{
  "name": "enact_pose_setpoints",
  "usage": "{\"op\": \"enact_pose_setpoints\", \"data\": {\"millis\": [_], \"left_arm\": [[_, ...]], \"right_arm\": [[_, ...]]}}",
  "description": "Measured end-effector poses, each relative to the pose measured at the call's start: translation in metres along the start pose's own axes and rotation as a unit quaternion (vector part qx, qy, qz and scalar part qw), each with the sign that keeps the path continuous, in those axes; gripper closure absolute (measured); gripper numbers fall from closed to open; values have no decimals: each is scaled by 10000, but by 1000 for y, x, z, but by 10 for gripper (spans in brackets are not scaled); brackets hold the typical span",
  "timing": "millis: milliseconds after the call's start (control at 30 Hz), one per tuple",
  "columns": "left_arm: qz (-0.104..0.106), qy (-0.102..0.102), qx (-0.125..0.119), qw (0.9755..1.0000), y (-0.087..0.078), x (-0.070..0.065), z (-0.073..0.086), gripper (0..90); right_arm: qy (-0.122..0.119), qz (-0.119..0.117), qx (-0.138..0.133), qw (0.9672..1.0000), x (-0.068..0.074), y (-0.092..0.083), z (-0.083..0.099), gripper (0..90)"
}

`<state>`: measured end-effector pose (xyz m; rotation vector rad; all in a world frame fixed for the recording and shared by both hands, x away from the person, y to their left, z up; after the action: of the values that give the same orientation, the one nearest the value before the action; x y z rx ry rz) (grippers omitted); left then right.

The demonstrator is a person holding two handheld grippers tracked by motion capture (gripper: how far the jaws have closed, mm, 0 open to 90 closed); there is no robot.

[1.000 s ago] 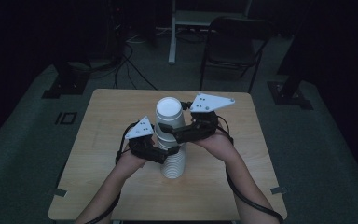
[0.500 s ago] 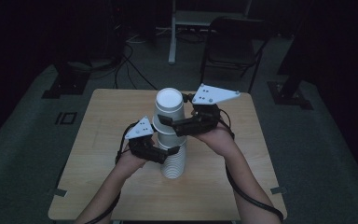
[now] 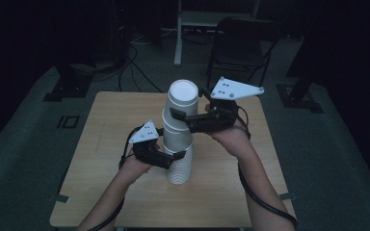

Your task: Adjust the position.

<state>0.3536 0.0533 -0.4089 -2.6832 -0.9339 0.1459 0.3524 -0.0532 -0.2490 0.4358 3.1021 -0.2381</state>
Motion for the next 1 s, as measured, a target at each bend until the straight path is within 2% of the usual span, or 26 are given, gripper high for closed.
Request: {"op": "enact_pose_setpoints", "data": {"millis": [333,467,600,833,1000], "left_arm": [[10,4,17,10000,0,0,0,51],[-2,3,6,10000,0,0,0,51],[-1,0,6,10000,0,0,0,51],[-2,7,-7,10000,0,0,0,51],[2,5,-18,10000,0,0,0,50]], "right_arm": [[75,251,19,9997,-8,-32,2,193],[35,343,43,9994,-10,-41,4,193],[62,478,19,9988,-13,-58,8,193],[120,691,46,9975,-17,-78,26,194],[211,774,118,9967,-20,-85,44,194]]}}
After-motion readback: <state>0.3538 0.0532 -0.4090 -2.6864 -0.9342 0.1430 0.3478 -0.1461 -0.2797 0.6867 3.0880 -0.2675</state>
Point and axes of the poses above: each handheld gripper's, and its own axes: y roughly forward along the jaws, z roughly out of its underside, x roughly to its left, the point moved 7 cm from there along y, roughly forward along the jaws, and after that the axes turned 12 degrees about -z, right-handed, at the moved point
